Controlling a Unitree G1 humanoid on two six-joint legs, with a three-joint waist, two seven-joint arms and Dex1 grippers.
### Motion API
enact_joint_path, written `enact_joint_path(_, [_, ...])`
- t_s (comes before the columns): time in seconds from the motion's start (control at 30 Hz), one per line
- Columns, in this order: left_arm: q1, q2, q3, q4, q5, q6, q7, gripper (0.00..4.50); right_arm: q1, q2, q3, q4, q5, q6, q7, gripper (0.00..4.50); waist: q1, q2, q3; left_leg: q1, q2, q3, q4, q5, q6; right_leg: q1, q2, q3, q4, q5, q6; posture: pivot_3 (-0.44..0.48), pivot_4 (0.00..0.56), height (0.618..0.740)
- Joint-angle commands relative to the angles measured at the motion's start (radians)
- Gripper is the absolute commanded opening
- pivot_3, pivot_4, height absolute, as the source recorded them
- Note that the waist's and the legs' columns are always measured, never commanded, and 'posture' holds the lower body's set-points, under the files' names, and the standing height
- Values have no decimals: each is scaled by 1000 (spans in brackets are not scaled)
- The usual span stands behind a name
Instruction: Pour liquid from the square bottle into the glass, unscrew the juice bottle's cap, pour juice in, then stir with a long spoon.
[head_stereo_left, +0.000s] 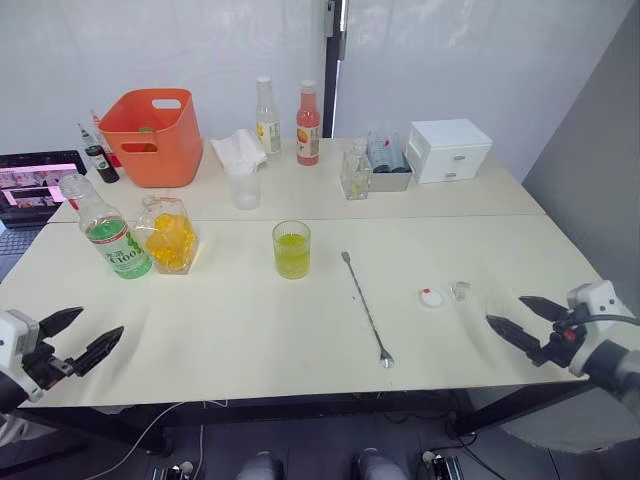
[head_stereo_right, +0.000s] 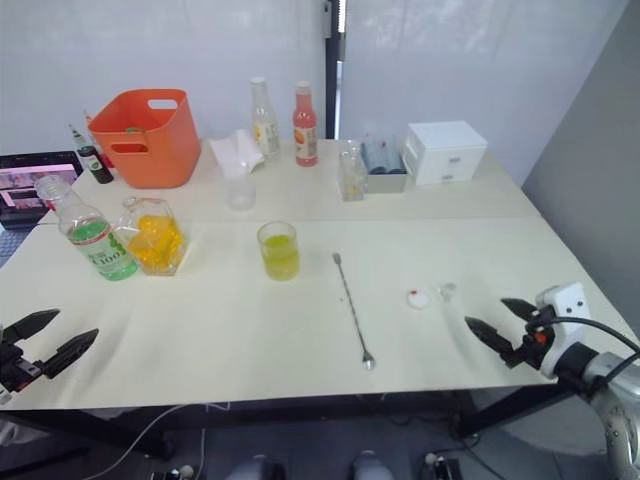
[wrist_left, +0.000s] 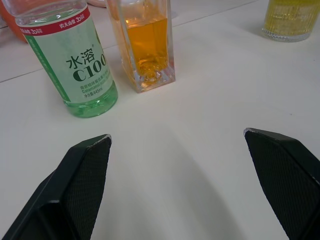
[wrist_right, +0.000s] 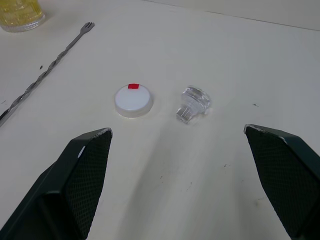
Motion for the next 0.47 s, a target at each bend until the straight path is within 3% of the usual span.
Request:
enact_joint_path(0.03, [-9, 0, 17, -30, -16, 6, 21, 4500, -4, -18, -21, -18, 17, -15, 4, 4477, 2, 0, 0, 0, 0, 0, 0, 0, 0, 0, 0, 0, 0, 0, 0, 0, 150, 715])
enact_joint_path(0.47, [-5, 2, 12, -39, -16, 18, 17, 4500, -12, -28, -11, -40, 26, 18, -5, 4477, 14, 0, 0, 0, 0, 0, 0, 0, 0, 0, 0, 0, 0, 0, 0, 0, 150, 715])
